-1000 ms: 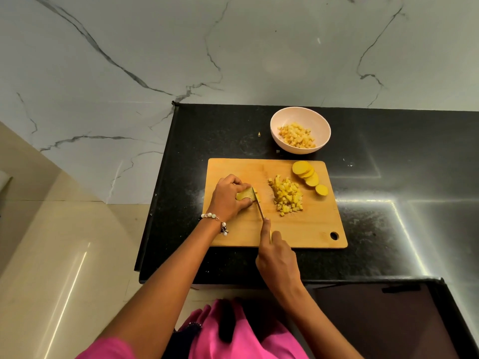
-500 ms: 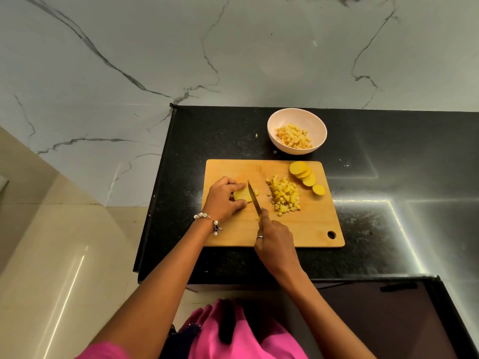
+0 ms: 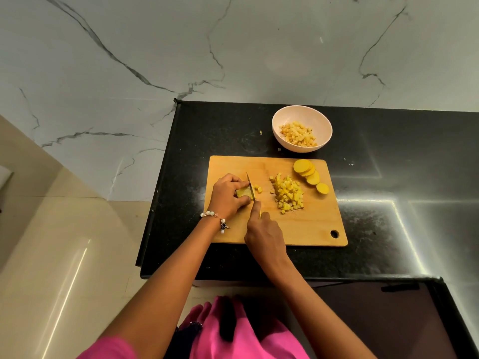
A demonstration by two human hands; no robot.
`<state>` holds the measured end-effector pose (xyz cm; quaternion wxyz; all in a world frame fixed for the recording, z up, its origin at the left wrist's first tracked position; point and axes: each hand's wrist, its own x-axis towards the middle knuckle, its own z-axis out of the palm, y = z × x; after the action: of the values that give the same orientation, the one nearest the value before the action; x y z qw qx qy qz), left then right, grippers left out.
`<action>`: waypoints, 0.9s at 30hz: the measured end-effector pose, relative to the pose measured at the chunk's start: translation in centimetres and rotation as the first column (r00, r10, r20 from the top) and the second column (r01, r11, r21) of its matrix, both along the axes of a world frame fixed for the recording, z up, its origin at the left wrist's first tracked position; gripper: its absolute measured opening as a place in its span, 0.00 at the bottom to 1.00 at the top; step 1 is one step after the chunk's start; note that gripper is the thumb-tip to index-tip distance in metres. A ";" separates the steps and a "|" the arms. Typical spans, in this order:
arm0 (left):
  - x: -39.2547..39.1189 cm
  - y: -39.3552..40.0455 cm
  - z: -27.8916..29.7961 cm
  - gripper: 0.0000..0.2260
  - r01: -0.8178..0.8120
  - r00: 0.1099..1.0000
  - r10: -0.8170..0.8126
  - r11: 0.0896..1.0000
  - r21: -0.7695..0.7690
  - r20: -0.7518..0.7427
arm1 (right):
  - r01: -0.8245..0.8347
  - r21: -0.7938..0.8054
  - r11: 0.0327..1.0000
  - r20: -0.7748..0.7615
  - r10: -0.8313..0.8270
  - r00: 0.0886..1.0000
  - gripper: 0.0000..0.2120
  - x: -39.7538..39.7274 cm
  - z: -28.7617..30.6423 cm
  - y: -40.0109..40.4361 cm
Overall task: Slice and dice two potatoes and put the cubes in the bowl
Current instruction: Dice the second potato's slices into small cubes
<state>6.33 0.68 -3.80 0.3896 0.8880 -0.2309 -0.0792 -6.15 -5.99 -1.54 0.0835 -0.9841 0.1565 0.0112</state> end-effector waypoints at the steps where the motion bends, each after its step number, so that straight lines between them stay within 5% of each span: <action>1: -0.1 0.0 -0.1 0.20 -0.004 1.000 0.004 1.000 -0.005 0.002 | -0.002 -0.020 1.000 -0.015 0.002 1.000 0.30 -0.5 0.0 0.2; 6: 0.0 0.2 -0.3 0.20 -0.006 1.000 0.006 1.000 -0.010 0.008 | -0.029 0.003 1.000 -0.032 0.030 0.999 0.36 -3.1 -0.4 0.6; 14: -0.1 0.3 0.0 0.21 -0.001 1.000 0.000 1.000 -0.022 -0.018 | 0.037 -0.064 0.997 0.016 -0.036 0.999 0.32 -2.0 -0.6 -1.1; 27: 0.2 1.2 -0.1 0.23 0.008 0.997 -0.011 0.999 -0.037 -0.078 | 0.020 0.199 0.980 0.059 -0.033 0.998 0.26 -1.0 -0.7 -0.9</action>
<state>6.52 1.90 -3.86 0.4144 0.8757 -0.2213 -0.1115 -7.19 -6.90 -2.22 0.1863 -0.9685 0.1651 -0.0049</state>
